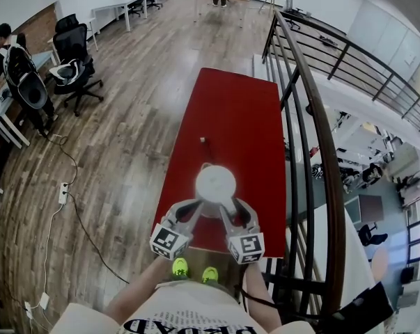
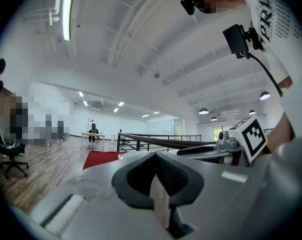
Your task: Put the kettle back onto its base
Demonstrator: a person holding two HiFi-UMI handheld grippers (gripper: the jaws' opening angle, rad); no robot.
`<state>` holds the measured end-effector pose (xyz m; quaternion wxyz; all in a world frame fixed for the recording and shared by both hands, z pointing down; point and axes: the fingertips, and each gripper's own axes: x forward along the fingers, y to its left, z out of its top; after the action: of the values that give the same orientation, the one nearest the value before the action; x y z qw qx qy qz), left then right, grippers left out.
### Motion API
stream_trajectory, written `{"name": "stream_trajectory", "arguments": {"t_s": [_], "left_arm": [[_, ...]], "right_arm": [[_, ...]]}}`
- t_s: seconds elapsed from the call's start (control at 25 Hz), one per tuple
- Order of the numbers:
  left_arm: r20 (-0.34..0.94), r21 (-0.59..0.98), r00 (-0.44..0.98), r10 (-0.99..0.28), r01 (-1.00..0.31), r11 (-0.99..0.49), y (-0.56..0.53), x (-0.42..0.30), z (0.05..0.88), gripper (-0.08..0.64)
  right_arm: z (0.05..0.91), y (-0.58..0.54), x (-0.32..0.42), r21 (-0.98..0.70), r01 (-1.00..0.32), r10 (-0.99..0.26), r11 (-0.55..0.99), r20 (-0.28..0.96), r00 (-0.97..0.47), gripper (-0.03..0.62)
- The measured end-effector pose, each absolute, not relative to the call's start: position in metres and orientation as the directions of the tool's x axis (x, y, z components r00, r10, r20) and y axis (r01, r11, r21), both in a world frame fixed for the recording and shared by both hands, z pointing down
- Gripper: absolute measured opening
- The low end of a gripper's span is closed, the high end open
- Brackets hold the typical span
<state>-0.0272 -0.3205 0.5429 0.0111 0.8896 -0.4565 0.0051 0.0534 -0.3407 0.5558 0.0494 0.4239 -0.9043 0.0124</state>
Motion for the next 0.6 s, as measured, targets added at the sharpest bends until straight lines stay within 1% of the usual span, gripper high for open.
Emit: {"name": "stream_trajectory", "arguments": {"t_s": [0.16,0.24,0.32,0.36,0.4,0.6], "left_arm": [[-0.024,-0.009,0.581,-0.813,-0.814,-0.581,-0.327,-0.027,0.514,0.006],[-0.041,-0.019,0.576,-0.816,-0.817,-0.576,-0.332,-0.029,0.498,0.006],[-0.058,-0.023,0.568,-0.821,-0.823,-0.568,-0.335,-0.030,0.482,0.006],[-0.068,-0.024,0.566,-0.822,-0.824,-0.565,-0.336,-0.030,0.475,0.005],[-0.079,-0.028,0.564,-0.822,-0.825,-0.564,-0.336,-0.029,0.468,0.005],[-0.124,-0.039,0.571,-0.812,-0.820,-0.571,-0.335,-0.019,0.440,0.005]], "right_arm": [[0.516,-0.343,0.053,0.051,-0.765,-0.767,0.641,0.036,-0.640,0.179],[0.493,-0.344,0.050,0.062,-0.764,-0.766,0.642,0.013,-0.642,0.143],[0.472,-0.343,0.042,0.103,-0.753,-0.756,0.650,-0.004,-0.654,0.077],[0.463,-0.341,0.038,0.129,-0.744,-0.750,0.655,-0.011,-0.662,0.020],[0.455,-0.339,0.033,0.150,-0.736,-0.742,0.660,-0.017,-0.670,0.011],[0.436,-0.334,0.014,0.205,-0.704,-0.715,0.680,-0.023,-0.698,0.008]]}}
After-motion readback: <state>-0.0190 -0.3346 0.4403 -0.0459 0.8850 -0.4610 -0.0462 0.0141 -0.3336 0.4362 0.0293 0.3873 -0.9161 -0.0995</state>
